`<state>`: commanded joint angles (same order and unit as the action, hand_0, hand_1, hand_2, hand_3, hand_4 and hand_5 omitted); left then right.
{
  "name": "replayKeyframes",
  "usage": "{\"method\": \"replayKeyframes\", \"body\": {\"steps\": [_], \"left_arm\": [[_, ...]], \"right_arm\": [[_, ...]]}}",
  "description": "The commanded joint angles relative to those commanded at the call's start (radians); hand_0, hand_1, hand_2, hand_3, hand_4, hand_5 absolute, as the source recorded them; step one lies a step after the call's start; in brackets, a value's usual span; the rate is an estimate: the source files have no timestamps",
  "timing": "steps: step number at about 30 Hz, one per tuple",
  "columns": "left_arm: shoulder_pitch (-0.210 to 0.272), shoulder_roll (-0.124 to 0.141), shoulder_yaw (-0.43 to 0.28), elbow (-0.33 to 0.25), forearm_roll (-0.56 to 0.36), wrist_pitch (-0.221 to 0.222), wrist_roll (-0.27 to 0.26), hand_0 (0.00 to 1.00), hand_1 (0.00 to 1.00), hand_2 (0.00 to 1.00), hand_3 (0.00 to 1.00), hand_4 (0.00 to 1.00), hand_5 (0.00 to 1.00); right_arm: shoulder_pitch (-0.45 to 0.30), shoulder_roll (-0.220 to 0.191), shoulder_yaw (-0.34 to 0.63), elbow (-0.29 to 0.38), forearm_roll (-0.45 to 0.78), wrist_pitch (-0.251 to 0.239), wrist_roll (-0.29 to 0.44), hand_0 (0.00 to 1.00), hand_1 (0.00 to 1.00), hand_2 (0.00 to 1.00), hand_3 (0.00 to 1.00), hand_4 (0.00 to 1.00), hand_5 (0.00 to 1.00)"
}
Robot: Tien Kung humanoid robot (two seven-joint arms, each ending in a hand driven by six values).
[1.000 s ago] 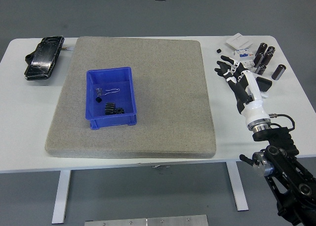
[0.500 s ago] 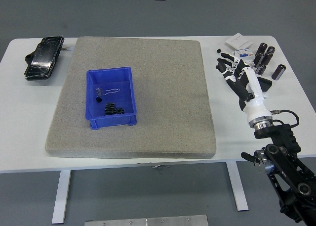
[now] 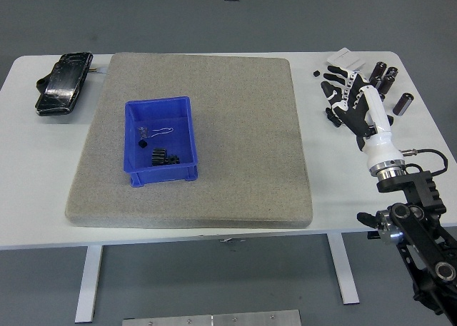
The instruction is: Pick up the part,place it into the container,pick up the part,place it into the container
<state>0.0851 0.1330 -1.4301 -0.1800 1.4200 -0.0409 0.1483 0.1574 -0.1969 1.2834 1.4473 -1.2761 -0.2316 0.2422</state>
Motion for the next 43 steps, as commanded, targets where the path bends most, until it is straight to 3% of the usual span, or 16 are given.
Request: {"method": "replayKeyframes", "body": {"steps": [43], "left_arm": [[0.02, -0.007, 0.003, 0.0, -0.021, 0.004, 0.009, 0.666, 0.648, 0.637, 0.612, 0.684, 0.409]], "right_arm": [[-0.008, 0.017, 0.026, -0.032, -0.004, -0.006, 0.0, 0.789, 0.694, 0.752, 0.77, 0.872, 0.581]]}}
